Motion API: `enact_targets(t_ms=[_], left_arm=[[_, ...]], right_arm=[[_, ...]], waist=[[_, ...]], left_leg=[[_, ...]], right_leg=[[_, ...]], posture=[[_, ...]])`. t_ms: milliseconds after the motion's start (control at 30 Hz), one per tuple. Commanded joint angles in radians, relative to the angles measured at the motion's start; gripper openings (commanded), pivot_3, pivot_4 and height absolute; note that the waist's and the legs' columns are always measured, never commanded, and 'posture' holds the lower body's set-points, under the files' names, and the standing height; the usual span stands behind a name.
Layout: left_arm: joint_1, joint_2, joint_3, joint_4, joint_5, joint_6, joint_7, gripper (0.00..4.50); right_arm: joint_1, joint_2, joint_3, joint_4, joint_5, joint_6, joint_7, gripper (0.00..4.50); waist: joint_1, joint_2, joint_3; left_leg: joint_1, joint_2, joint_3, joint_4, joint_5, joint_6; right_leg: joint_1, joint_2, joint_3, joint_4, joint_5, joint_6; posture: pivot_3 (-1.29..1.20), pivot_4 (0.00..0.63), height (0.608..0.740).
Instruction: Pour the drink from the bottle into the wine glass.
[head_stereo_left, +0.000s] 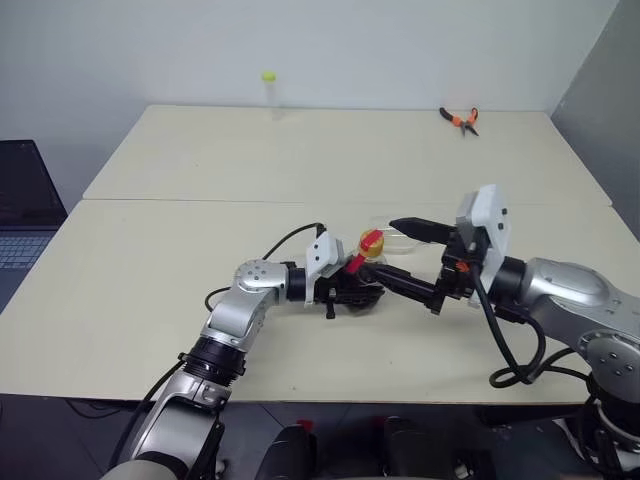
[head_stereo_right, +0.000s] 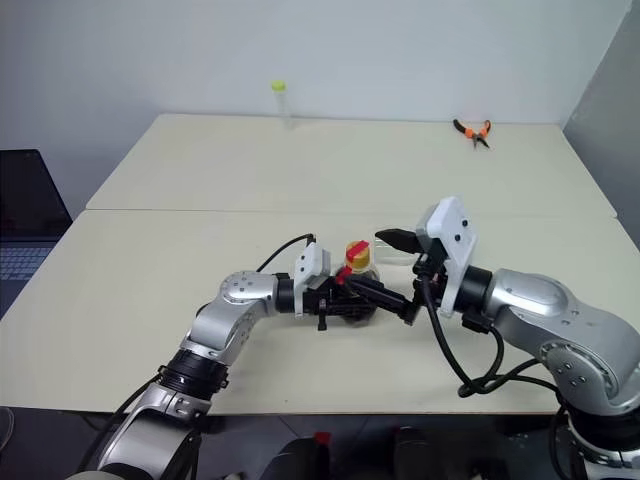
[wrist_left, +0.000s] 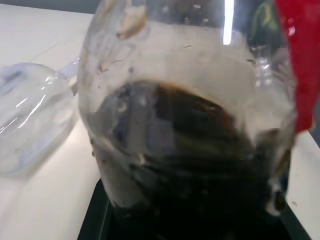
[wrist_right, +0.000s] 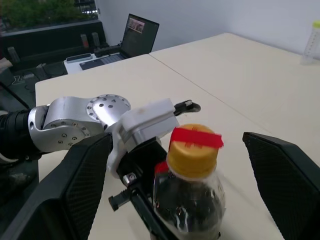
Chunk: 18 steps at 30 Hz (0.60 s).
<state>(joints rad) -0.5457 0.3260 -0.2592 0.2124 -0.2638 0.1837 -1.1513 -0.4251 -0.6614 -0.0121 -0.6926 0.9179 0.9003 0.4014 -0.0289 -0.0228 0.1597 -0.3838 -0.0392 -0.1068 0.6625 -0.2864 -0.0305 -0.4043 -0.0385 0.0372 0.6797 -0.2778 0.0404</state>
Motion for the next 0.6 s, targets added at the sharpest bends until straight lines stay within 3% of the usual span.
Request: enact_targets(t_ms=[33,233,267,333,533,600], left_arm=[[-0.016,-0.008,0.002,-0.013,-0.001,-0.03,-0.012,1.42],[-0.01,-0.011,0.001,-0.017,0.002,-0.032,-0.013,1.36],[-0.01,-0.012,0.001,-0.017,0.003,-0.032,-0.013,1.34],[-0.006,-0.013,0.0,-0.021,0.005,-0.032,-0.013,1.31],[-0.001,-0.019,-0.005,-0.015,0.014,-0.042,-0.013,1.29],[0.002,-0.019,-0.007,-0.018,0.014,-0.042,-0.012,1.29]], right_arm=[[-0.026,0.003,0.014,0.009,-0.042,-0.017,0.005,4.5],[-0.037,0.024,0.033,0.036,-0.089,-0.029,0.023,4.5],[-0.04,0.028,0.034,0.037,-0.091,-0.028,0.023,4.31],[-0.043,0.034,0.035,0.035,-0.091,-0.025,0.024,3.85],[-0.065,0.05,0.037,0.031,-0.08,-0.006,0.019,1.69],[-0.07,0.051,0.037,0.029,-0.078,-0.001,0.021,1.19]], waist=[[0.0,0.0,0.0],[0.0,0.0,0.0],[0.0,0.0,0.0],[0.0,0.0,0.0],[0.0,0.0,0.0],[0.0,0.0,0.0]], left_leg=[[0.0,0.0,0.0,0.0,0.0,0.0],[0.0,0.0,0.0,0.0,0.0,0.0],[0.0,0.0,0.0,0.0,0.0,0.0],[0.0,0.0,0.0,0.0,0.0,0.0],[0.0,0.0,0.0,0.0,0.0,0.0],[0.0,0.0,0.0,0.0,0.0,0.0]], right_leg=[[0.0,0.0,0.0,0.0,0.0,0.0],[0.0,0.0,0.0,0.0,0.0,0.0],[0.0,0.0,0.0,0.0,0.0,0.0],[0.0,0.0,0.0,0.0,0.0,0.0],[0.0,0.0,0.0,0.0,0.0,0.0],[0.0,0.0,0.0,0.0,0.0,0.0]], posture=[[0.0,0.15,0.74],[0.0,0.15,0.74],[0.0,0.15,0.74],[0.0,0.15,0.74],[0.0,0.15,0.74],[0.0,0.15,0.74]])
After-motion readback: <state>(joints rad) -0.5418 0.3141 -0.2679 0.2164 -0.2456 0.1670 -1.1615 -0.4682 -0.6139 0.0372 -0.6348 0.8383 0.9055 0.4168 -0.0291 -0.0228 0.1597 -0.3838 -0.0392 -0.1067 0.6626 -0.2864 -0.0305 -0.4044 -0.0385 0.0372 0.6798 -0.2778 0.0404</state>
